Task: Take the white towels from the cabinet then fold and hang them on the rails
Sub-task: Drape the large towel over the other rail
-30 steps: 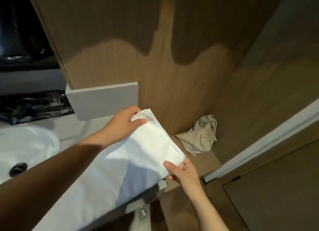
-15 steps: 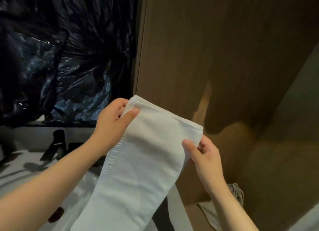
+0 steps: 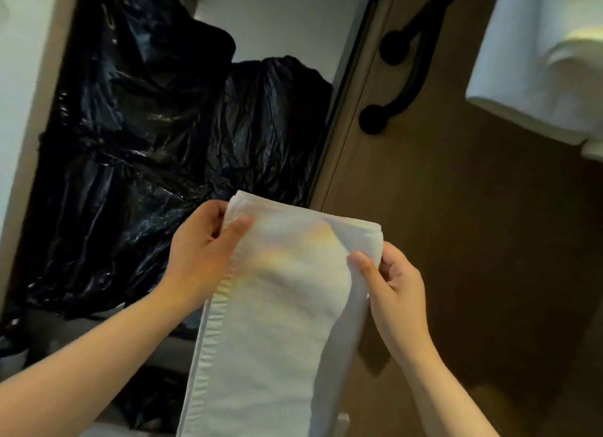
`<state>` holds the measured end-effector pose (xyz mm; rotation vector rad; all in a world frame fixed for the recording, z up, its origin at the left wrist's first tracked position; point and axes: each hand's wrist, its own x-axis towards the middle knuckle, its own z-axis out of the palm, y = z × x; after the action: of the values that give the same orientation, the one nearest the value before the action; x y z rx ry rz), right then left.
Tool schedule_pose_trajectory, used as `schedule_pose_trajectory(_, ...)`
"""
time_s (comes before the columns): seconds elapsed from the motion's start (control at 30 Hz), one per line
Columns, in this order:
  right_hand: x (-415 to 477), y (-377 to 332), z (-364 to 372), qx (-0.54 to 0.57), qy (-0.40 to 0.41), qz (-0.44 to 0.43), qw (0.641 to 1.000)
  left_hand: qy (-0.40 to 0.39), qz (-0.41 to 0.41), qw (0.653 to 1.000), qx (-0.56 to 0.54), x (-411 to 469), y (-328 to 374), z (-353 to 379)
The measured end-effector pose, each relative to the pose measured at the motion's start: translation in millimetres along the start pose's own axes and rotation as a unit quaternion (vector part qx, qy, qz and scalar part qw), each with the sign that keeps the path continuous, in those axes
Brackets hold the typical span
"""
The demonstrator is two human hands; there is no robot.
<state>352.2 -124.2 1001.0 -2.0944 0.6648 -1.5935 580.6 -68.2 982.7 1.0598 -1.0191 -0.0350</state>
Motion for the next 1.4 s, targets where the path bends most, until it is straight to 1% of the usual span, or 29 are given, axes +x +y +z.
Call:
schedule_pose_trajectory(0.1, 30.7, -15.3, 1.9, -0.026, -0.001, -0.048, 0.999, 0.034, 0.003, 0.999, -0.022, 23.5, 11.2, 1.9)
schedule_pose_trajectory(0.27, 79.4, -33.3, -4.8, -0.080, -0.005, -0.087, 0.993, 0.071, 0.017, 0.996, -0.041, 57.0, 27.4, 16.0)
schedule_pose_trajectory(0.47, 116.7, -45.3, -22.9, -0.135, -0.003, -0.081, 0.987, 0.076, 0.011, 0.995, -0.058, 87.0, 42.9, 41.9)
schedule_pose_trajectory(0.53, 128.1, -55.6, -27.6, -0.141, 0.005, -0.094, 0.986, 0.071, 0.017, 0.995, -0.067, 97.6, 50.0, 49.6)
schedule_pose_trajectory(0.6, 140.9, -69.8, -29.2, -0.158, 0.033, -0.109, 0.981, 0.051, 0.019, 0.996, -0.076, 107.3, 55.5, 55.3)
schedule_pose_trajectory(0.73, 166.2, -89.7, -31.1, -0.228, 0.113, -0.147, 0.956, -0.020, -0.012, 0.992, -0.128, 109.2, 52.7, 63.5)
schedule_pose_trajectory(0.83, 179.1, -100.7, -33.4, -0.269, 0.139, -0.169, 0.938, -0.025, -0.015, 0.987, -0.157, 106.0, 52.1, 69.3)
schedule_pose_trajectory(0.97, 191.3, -113.7, -29.6, -0.289, 0.146, -0.148, 0.934, -0.010, 0.010, 0.985, -0.173, 123.7, 60.3, 71.4)
schedule_pose_trajectory(1.1, 197.0, -123.1, -20.4, -0.302, 0.155, -0.149, 0.929, -0.040, 0.078, 0.988, -0.127, 146.4, 64.1, 73.9)
schedule_pose_trajectory(1.2, 200.8, -131.9, -15.3, -0.355, 0.159, -0.175, 0.904, -0.074, 0.105, 0.986, -0.106, 165.8, 63.9, 78.6)
schedule_pose_trajectory(1.33, 211.6, -145.2, -9.1, -0.451, 0.176, -0.205, 0.851, -0.090, 0.100, 0.979, -0.152, 188.0, 61.9, 89.2)
schedule_pose_trajectory(1.4, 218.8, -153.5, -8.2, -0.497, 0.189, -0.219, 0.818, -0.095, 0.117, 0.975, -0.162, 197.8, 65.4, 96.0)
